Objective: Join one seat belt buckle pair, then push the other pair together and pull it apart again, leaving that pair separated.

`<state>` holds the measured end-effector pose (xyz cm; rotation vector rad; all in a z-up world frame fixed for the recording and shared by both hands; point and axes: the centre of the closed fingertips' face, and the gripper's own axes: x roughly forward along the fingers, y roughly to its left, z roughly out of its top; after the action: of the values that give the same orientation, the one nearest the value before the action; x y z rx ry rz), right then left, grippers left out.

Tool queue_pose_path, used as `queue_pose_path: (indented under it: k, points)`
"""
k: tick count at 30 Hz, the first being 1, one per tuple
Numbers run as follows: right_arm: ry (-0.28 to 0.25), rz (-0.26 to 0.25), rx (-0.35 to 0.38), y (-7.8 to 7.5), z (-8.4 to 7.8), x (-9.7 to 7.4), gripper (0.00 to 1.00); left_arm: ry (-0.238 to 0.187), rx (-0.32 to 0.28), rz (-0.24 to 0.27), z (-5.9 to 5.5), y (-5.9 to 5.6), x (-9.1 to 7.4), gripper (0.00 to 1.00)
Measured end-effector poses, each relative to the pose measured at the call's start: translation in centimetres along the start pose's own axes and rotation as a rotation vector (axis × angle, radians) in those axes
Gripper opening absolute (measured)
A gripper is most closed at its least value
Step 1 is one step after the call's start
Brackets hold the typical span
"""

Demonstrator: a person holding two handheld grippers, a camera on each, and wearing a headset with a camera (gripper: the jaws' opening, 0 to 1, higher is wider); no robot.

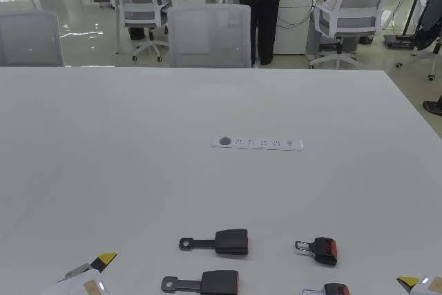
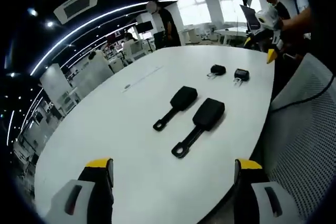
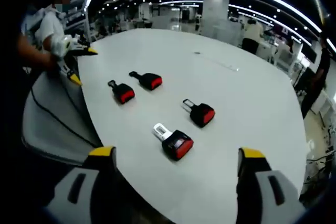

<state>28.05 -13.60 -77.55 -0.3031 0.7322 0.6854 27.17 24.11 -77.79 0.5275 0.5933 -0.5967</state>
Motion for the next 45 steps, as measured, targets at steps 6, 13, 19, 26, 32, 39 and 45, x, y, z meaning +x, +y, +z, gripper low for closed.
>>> queue_pose_path:
  k: [6, 13, 19, 26, 32, 39, 45]
  points:
    - [0.001, -0.002, -0.001, 0.0, 0.1, 0.1, 0.96, -0.001, 0.003, 0.002, 0.1, 0.0, 0.0, 0.94]
    - [-0.033, 0.005, -0.045, 0.1, 1.1, 0.2, 0.95, -0.002, 0.005, 0.003, 0.4, -0.1, -0.2, 0.94]
    - [-0.041, 0.006, -0.025, 0.2, 1.4, 0.3, 0.95, 0.002, 0.007, 0.002, 0.1, 0.0, -0.1, 0.94]
    - [-0.033, 0.007, -0.038, 0.1, 1.2, 0.3, 0.94, 0.005, 0.012, 0.003, 0.0, 0.1, 0.0, 0.94]
    - [-0.022, 0.017, -0.030, 0.2, 1.0, 0.4, 0.93, 0.007, 0.012, 0.003, 0.2, -0.1, -0.1, 0.94]
    - [-0.050, 0.026, -0.059, 0.2, 1.7, 0.5, 0.90, 0.000, 0.025, -0.003, 0.2, -0.1, 0.0, 0.96]
    - [-0.036, 0.015, -0.089, 0.2, 1.4, 0.6, 1.00, -0.006, 0.018, -0.013, 0.2, -0.3, 0.1, 0.98]
